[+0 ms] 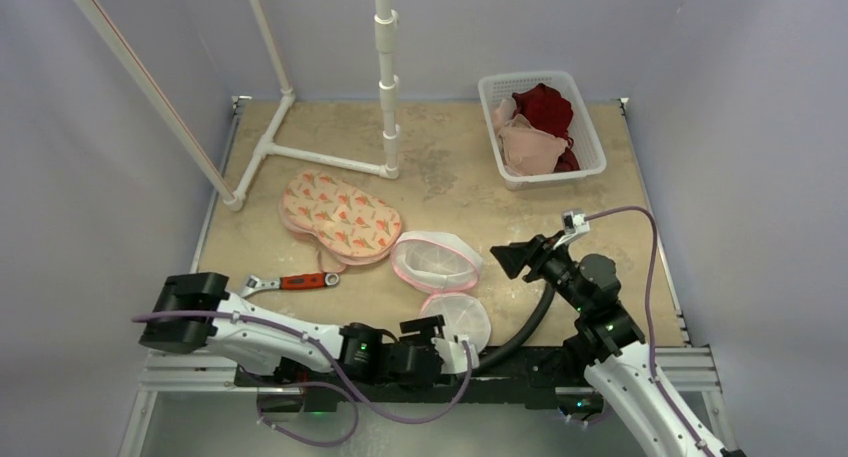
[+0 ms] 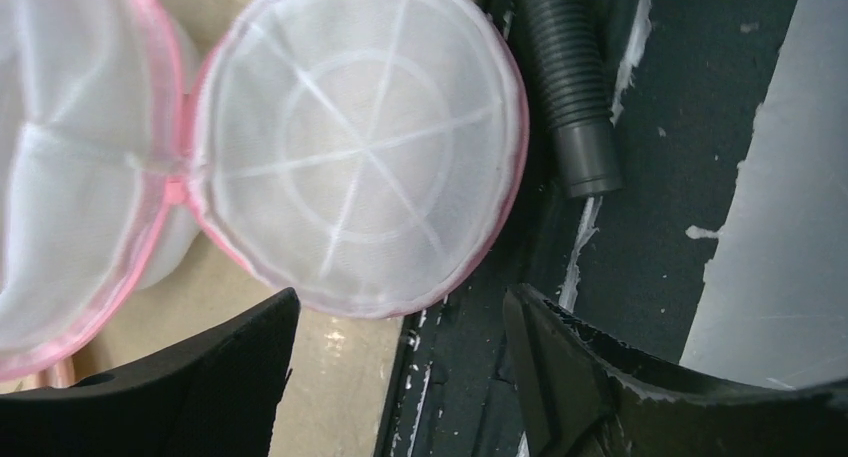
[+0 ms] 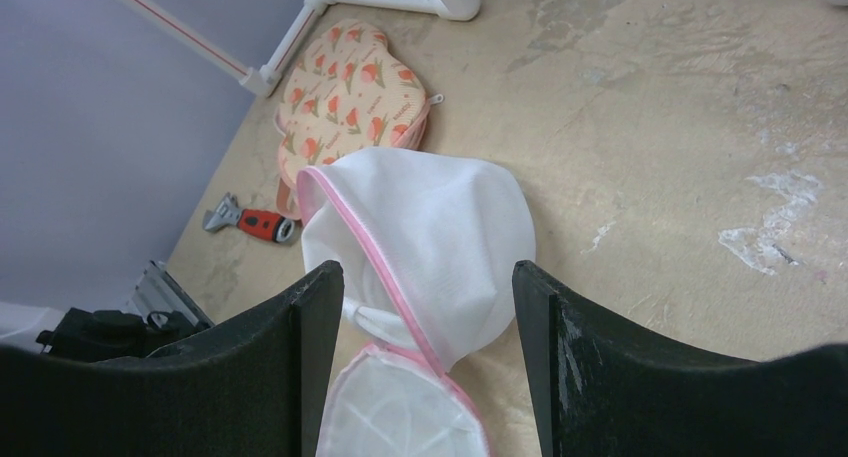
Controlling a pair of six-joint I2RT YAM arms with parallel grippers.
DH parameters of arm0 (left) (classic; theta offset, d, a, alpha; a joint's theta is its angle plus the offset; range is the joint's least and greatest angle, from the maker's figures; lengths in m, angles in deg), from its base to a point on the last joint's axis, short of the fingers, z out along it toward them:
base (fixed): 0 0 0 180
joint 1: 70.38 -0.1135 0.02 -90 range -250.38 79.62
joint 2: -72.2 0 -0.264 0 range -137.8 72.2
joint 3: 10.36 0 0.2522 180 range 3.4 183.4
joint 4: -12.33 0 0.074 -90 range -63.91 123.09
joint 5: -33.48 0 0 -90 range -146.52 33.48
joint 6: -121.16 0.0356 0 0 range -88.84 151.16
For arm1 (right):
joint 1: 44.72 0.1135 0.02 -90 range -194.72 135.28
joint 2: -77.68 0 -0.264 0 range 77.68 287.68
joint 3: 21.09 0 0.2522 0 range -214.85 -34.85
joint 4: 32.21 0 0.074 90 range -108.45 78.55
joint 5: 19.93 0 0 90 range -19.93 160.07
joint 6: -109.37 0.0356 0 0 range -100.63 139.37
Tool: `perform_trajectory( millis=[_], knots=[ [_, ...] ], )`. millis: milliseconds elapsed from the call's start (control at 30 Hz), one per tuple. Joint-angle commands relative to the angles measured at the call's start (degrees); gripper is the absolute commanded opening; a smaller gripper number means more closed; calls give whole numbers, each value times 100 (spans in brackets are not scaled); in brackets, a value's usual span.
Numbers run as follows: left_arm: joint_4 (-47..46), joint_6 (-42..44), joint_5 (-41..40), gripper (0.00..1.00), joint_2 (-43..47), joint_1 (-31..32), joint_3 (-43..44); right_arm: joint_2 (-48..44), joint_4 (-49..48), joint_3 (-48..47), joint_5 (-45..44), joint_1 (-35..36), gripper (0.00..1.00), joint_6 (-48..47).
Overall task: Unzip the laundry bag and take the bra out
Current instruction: Close the laundry bag at the center of the board.
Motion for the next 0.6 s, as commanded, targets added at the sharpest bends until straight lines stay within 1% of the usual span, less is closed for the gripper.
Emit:
perform_trajectory(
  millis=[0,167,333,400,567],
  knots=[
    [-90,635,553,73,-651,6,275,113,15,-193,91,11,66,-76],
    [-275,1068,702,73,-1129,6,432,69,37,-224,133,11,66,26],
    [-460,1332,312,71,-1466,-51,491,12,82,-314,159,12,66,62],
    [-683,1392,252,67,-1444,-95,433,19,84,-344,159,11,66,60],
    [-759,1455,187,49,-1468,-255,432,-21,149,-390,159,11,66,51]
  ],
)
